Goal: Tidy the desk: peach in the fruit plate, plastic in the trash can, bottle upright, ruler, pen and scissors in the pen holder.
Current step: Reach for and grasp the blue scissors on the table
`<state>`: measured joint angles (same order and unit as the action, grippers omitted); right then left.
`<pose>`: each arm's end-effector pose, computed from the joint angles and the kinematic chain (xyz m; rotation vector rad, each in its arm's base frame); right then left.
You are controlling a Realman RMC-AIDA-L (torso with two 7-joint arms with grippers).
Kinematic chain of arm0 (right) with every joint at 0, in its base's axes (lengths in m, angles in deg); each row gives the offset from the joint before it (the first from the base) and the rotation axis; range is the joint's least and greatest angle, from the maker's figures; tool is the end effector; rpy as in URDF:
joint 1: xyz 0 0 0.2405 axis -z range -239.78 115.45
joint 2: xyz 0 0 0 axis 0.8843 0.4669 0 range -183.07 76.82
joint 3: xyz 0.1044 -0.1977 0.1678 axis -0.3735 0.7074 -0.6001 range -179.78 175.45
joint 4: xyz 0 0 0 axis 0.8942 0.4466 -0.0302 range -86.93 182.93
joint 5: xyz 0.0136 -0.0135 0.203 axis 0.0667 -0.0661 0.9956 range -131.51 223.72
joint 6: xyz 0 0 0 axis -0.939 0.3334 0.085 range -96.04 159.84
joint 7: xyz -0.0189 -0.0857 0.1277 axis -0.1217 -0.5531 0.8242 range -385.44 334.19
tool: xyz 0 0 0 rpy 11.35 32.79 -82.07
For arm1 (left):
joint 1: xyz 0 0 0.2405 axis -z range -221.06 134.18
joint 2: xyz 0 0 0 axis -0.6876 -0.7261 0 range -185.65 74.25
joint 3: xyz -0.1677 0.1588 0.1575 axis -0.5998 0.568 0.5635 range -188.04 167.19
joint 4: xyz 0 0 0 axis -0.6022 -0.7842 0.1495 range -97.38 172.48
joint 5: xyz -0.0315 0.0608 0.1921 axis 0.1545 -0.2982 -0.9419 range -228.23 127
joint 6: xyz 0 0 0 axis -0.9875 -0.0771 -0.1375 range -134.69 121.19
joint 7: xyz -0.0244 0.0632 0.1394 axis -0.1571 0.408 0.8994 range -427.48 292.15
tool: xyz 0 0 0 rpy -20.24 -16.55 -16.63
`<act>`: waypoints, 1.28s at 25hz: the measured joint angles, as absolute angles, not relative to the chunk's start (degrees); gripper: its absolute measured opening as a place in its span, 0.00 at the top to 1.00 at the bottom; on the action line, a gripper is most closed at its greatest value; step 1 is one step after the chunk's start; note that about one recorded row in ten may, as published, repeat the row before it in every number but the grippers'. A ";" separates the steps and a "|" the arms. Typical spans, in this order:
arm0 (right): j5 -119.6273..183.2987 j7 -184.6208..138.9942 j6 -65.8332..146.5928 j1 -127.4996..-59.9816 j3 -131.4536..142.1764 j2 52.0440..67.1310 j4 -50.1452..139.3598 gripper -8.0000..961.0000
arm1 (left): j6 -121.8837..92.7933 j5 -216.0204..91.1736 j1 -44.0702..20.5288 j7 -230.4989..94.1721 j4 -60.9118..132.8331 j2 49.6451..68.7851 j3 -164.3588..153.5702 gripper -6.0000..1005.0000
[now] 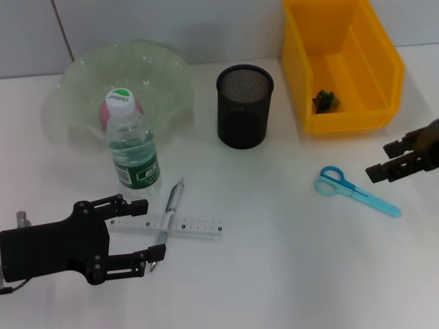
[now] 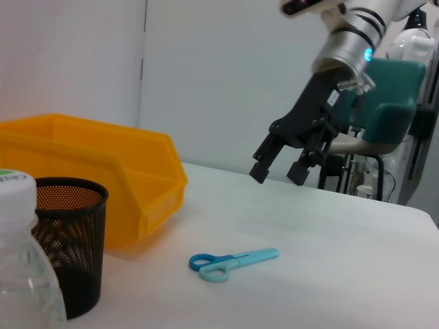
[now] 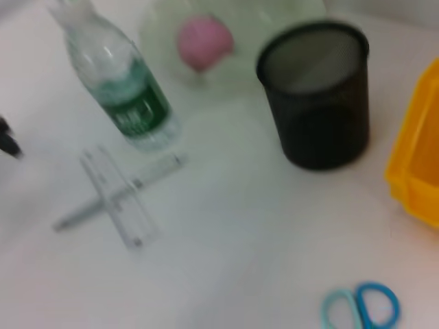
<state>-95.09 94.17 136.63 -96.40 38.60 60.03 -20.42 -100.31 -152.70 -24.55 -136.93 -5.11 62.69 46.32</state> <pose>0.2678 0.3552 0.0844 -2.6628 1.0471 -0.0564 -0.2835 0.2800 -0.0300 -2.8401 -0.3797 -0.7451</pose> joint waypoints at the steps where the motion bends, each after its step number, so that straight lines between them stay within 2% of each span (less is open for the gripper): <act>1: -97.06 95.58 136.44 -97.72 39.98 59.93 -20.46 0.17 | -100.31 -152.70 -24.55 -136.93 -5.11 62.69 46.32 0.19; 4: -102.43 98.20 135.56 -101.09 43.27 60.01 -20.25 0.17 | -100.34 -152.57 -24.54 -136.93 -5.07 62.69 46.17 0.19; 10: -111.65 99.90 133.34 -107.19 47.89 61.45 -16.63 0.17 | -100.36 -152.30 -24.54 -136.98 -5.07 62.69 46.17 0.19; 20: -117.56 102.53 124.88 -109.65 57.86 64.47 -9.84 0.17 | -100.27 -151.94 -24.66 -137.35 -5.01 62.69 46.17 0.19; 32: -119.03 103.36 118.61 -110.42 59.64 64.92 -3.41 0.17 | -100.07 -151.95 -24.62 -137.53 -4.88 62.78 46.08 0.19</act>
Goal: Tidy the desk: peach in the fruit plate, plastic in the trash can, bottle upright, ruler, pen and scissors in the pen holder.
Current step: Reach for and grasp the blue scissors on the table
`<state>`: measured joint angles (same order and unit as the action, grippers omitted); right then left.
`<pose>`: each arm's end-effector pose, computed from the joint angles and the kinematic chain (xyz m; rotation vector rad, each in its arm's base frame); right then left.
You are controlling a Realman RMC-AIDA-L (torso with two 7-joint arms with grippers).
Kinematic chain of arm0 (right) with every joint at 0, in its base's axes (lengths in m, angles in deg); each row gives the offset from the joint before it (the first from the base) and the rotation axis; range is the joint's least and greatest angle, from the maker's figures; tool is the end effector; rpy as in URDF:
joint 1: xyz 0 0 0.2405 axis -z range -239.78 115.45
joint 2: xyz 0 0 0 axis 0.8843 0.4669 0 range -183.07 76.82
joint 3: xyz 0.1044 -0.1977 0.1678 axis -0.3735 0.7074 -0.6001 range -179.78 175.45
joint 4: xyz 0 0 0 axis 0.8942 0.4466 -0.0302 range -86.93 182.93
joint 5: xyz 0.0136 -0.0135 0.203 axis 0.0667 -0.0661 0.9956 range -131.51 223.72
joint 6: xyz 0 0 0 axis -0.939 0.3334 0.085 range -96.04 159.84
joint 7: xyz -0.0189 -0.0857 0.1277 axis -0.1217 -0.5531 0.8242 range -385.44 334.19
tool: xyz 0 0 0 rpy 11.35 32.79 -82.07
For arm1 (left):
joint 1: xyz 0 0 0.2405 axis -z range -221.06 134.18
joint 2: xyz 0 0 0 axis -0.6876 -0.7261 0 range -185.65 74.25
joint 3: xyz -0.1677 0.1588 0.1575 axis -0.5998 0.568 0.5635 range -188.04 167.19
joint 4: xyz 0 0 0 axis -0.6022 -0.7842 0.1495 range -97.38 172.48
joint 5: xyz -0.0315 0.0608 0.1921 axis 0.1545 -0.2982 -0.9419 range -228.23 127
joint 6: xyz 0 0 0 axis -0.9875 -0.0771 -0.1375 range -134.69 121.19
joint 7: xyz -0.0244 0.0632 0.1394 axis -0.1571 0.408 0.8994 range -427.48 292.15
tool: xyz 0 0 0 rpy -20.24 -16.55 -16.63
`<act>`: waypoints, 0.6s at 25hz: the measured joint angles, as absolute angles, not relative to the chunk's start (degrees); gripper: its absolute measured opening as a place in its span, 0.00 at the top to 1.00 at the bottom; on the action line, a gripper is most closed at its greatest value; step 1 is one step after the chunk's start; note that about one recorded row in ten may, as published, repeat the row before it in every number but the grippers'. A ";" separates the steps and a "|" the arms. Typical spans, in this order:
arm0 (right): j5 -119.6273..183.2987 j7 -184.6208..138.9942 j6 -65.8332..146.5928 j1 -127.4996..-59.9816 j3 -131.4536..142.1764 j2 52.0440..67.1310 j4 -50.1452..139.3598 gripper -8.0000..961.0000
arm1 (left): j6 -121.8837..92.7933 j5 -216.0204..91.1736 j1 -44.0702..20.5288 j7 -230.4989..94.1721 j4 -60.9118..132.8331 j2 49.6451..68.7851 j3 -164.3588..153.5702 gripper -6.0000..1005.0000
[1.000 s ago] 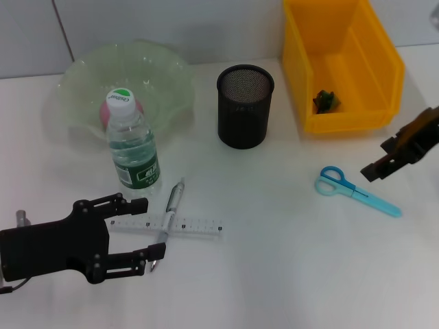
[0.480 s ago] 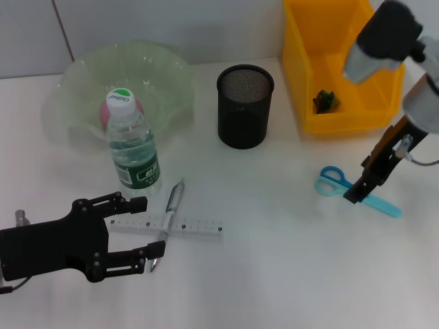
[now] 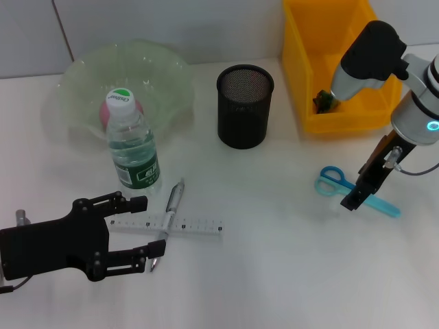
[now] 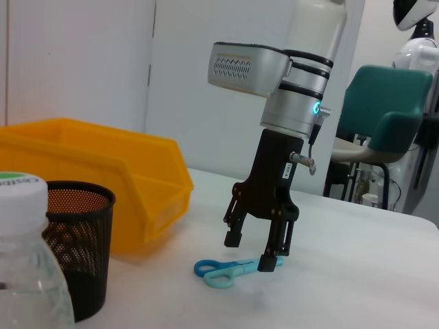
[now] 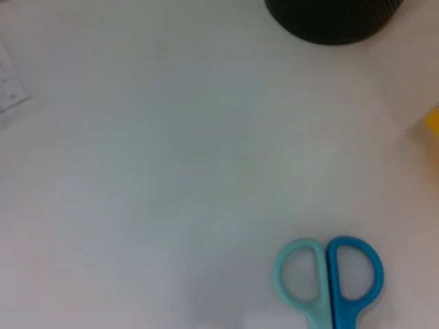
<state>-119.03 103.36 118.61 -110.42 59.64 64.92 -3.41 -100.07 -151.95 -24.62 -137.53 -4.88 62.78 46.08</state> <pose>0.2488 0.4037 -0.0086 -2.5912 0.8593 -0.7951 -0.2830 0.2810 -0.0295 -2.8228 -0.4032 -0.7634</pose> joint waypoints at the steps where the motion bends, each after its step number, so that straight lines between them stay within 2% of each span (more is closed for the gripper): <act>1: -119.05 103.35 118.26 -110.49 59.66 64.93 -3.03 0.17 | -100.03 -151.94 -24.61 -137.53 -4.88 62.78 46.08 0.19; 15: -119.75 103.34 115.83 -111.02 59.71 64.99 -0.33 0.17 | -100.00 -151.93 -24.54 -137.63 -4.71 62.78 46.08 0.19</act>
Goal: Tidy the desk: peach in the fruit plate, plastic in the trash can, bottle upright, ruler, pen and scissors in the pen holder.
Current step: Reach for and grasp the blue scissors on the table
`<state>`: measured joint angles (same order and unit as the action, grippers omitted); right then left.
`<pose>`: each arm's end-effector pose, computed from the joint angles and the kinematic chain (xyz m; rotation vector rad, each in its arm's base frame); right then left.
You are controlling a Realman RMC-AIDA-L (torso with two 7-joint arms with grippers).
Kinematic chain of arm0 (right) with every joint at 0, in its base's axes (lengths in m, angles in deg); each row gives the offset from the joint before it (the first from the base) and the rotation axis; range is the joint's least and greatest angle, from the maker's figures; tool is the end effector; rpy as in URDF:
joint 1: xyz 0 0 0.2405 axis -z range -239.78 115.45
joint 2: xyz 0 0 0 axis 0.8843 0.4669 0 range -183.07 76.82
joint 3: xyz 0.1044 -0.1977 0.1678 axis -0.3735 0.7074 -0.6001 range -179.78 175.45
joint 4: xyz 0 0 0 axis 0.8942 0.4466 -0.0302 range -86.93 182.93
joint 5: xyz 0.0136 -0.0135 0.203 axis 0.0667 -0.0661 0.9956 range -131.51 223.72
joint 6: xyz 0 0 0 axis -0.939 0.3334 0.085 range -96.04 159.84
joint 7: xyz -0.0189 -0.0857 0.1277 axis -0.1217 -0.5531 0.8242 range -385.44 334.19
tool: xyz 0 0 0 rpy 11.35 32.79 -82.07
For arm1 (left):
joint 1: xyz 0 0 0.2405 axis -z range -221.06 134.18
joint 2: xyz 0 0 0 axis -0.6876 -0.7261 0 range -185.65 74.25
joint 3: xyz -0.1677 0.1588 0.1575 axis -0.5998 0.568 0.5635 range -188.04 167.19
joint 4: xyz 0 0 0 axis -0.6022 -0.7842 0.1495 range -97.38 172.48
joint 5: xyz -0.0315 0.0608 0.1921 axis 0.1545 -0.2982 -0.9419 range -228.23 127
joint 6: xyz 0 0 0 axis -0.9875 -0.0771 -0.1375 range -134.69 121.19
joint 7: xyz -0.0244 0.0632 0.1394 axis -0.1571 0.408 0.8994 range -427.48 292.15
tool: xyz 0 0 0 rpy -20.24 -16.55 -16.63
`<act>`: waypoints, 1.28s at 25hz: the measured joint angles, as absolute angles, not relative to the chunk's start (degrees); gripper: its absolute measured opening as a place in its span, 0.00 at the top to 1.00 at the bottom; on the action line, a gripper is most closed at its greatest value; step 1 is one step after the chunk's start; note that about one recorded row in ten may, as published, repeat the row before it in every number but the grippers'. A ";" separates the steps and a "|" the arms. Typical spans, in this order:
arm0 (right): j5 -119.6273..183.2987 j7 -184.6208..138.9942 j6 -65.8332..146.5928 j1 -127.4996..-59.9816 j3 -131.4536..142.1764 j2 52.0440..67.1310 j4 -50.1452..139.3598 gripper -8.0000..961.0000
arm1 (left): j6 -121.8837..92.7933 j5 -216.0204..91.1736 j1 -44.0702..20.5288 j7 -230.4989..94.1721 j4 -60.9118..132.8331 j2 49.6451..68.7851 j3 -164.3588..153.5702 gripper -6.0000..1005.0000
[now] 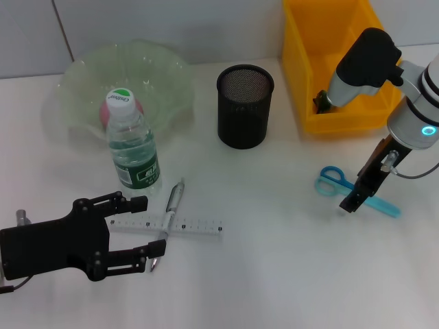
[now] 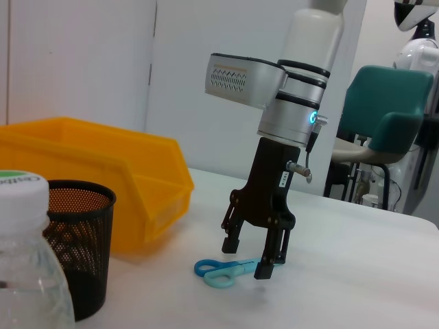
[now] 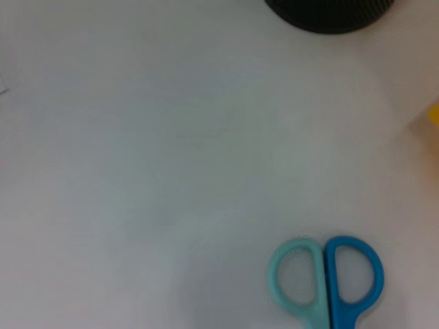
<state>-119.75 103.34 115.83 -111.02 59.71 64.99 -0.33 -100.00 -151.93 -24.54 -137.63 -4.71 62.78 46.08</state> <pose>0.2545 0.4058 -0.0150 -2.5802 0.8588 -0.8084 -0.2830 0.2813 -0.0299 -2.8226 -0.4081 -0.7647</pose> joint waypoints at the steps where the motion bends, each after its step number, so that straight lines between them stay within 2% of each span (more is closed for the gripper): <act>1: -119.80 103.34 115.76 -111.03 59.71 64.99 -0.31 0.17 | -100.00 -151.93 -24.54 -137.63 -4.71 62.78 46.08 0.19; 23: -120.63 103.40 114.25 -110.82 59.71 65.00 0.53 0.17 | -100.00 -151.86 -24.78 -138.05 -4.72 62.78 46.08 0.19; 28: -120.63 103.40 113.52 -110.96 59.71 65.00 1.77 0.35 | -100.02 -151.86 -24.81 -138.11 -4.72 62.77 46.08 0.19; 31: -120.63 103.40 113.42 -110.99 59.71 65.00 1.82 0.59 | -100.03 -151.86 -24.81 -138.13 -4.72 62.77 46.08 0.19; 32: -120.63 103.40 113.39 -110.99 59.71 65.00 1.83 0.59 | -100.05 -151.86 -24.74 -138.15 -4.72 62.77 46.09 0.19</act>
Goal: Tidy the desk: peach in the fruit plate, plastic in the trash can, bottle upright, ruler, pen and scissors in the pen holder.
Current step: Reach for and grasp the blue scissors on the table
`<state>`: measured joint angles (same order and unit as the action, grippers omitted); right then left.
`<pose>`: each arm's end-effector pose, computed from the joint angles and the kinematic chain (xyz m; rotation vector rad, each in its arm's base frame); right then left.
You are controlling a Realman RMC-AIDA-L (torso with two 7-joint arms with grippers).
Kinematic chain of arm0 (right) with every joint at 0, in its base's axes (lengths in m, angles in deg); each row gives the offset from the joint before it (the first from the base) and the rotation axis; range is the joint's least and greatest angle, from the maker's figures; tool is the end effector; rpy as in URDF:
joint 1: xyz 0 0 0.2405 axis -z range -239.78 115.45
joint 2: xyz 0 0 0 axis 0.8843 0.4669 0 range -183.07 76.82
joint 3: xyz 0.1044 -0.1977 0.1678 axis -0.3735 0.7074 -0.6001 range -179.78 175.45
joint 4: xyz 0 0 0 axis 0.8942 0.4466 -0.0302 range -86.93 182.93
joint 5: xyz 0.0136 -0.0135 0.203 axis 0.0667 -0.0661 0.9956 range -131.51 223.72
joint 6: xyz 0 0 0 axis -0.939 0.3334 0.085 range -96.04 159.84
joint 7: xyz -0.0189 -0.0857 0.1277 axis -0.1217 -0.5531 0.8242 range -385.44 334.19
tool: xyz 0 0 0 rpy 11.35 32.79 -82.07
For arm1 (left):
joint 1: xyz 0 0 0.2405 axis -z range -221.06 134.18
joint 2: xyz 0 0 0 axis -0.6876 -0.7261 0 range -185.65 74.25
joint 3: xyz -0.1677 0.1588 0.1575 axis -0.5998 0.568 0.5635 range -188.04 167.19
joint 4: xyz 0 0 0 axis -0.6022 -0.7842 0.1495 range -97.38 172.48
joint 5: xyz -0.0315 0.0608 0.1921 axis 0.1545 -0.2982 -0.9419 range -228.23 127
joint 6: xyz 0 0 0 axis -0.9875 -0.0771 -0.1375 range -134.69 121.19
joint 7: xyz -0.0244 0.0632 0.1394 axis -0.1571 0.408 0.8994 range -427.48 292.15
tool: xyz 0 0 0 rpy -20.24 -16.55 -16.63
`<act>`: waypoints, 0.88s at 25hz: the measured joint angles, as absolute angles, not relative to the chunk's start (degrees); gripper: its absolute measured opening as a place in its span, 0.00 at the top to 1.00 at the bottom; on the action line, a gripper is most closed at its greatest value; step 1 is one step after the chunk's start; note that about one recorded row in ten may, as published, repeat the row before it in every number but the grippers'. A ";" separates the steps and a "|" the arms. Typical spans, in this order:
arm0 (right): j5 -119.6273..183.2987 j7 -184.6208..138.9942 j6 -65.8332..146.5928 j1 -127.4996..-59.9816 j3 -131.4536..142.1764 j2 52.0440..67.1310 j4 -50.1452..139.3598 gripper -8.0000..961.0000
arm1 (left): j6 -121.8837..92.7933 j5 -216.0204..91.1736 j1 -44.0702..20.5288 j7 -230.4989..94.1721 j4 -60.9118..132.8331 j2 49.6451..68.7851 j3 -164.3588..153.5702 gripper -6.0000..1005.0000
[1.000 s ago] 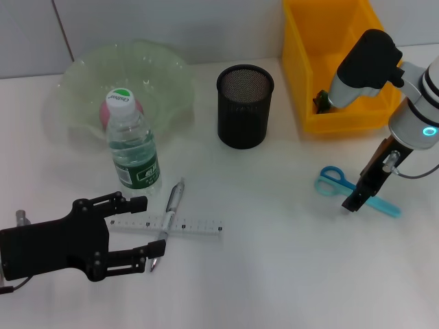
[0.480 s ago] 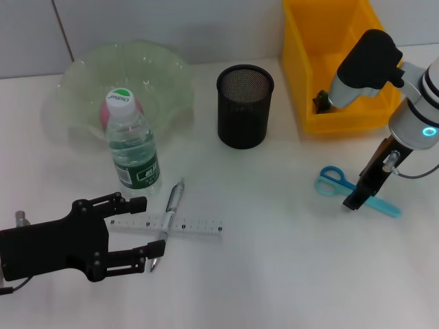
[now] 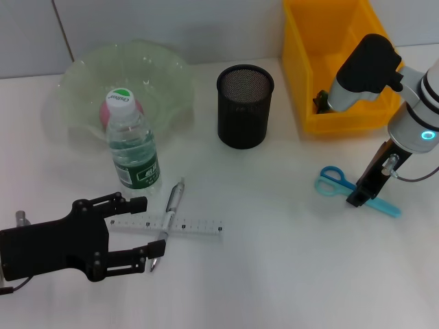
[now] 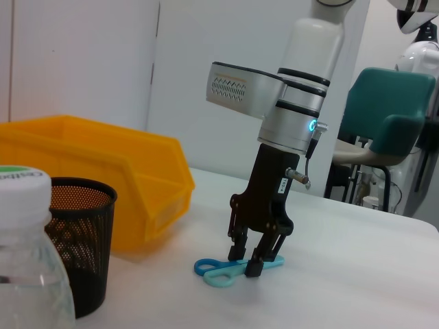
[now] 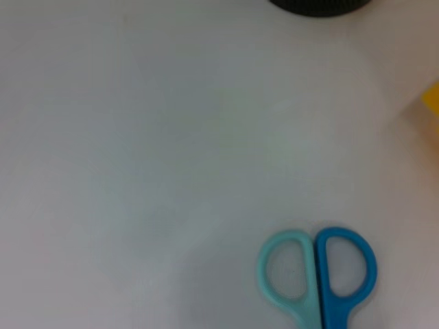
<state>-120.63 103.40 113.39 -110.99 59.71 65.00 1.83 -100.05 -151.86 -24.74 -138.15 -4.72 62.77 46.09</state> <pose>0.2627 0.4064 -0.0183 -2.5606 0.8626 -0.8217 -0.2838 0.2803 -0.0297 -2.8209 -0.4252 -0.7676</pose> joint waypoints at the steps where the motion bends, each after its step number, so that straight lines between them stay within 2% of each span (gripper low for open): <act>1: -120.63 103.40 113.37 -111.00 59.71 65.00 1.84 0.59 | -100.06 -151.86 -24.70 -138.19 -4.72 62.77 46.09 0.19; 22: -120.62 103.39 113.25 -111.12 59.71 64.99 1.86 0.62 | -100.00 -151.86 -24.45 -138.77 -4.88 62.68 46.08 0.19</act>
<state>-120.62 103.39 113.25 -111.12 59.71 64.99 1.86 -100.00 -151.86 -24.45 -138.77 -4.88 62.68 46.08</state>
